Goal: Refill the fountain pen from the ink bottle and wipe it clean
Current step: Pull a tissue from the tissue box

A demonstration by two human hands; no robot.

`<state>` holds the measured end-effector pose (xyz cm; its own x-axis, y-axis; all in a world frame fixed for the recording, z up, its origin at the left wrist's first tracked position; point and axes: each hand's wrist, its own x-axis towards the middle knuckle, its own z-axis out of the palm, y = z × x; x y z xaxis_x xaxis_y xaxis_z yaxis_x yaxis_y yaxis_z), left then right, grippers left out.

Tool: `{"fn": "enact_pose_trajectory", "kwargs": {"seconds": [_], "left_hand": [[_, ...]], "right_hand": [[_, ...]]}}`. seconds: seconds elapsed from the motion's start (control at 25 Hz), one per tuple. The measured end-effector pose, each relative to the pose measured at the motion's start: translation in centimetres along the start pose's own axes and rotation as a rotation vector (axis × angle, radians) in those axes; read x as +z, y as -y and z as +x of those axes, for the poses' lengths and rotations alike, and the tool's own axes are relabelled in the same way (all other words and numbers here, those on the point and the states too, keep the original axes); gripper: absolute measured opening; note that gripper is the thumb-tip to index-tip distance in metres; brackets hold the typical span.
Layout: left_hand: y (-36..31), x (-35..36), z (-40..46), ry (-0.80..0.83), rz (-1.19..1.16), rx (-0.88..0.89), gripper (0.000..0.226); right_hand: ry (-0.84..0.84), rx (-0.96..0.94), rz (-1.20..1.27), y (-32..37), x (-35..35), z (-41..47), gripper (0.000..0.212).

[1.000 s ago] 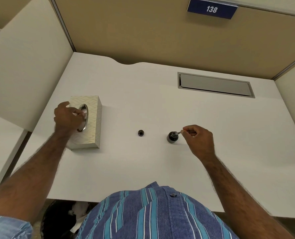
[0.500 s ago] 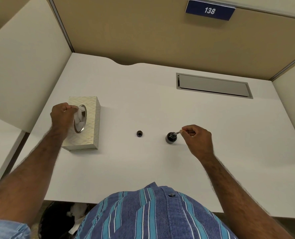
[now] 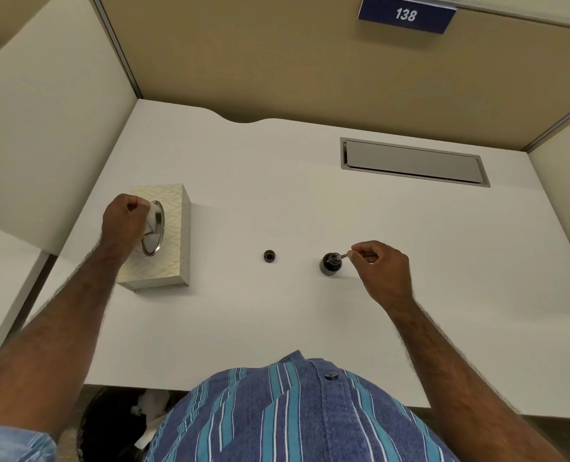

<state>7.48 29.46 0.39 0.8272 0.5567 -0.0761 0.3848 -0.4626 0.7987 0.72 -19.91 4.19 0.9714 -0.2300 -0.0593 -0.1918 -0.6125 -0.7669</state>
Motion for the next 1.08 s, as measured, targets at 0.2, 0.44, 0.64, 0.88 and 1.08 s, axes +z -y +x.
{"fn": "enact_pose_trajectory", "kwargs": {"seconds": [0.2,0.44,0.64,0.88,1.08], "left_hand": [[-0.8,-0.7,0.5,0.057,-0.017,-0.037,0.017],[-1.2,-1.7,0.8,0.049,-0.225,-0.156,0.006],[-2.2,-2.2,1.1,-0.013,-0.38,-0.167,0.005],[-4.6,-4.3,0.4,0.033,-0.721,-0.254,0.01],[-7.0,-4.0,-2.3,0.305,-1.133,-0.367,0.045]], "right_hand": [[-0.006,0.006,-0.008,-0.1,0.0,0.0,0.008],[-0.017,0.006,-0.024,0.1,0.3,-0.1,0.008],[-0.015,0.007,-0.025,0.2,0.2,-0.1,0.009],[-0.007,0.017,-0.014,0.1,0.1,-0.1,0.009],[-0.01,0.032,-0.003,0.1,0.2,-0.1,0.009]]}}
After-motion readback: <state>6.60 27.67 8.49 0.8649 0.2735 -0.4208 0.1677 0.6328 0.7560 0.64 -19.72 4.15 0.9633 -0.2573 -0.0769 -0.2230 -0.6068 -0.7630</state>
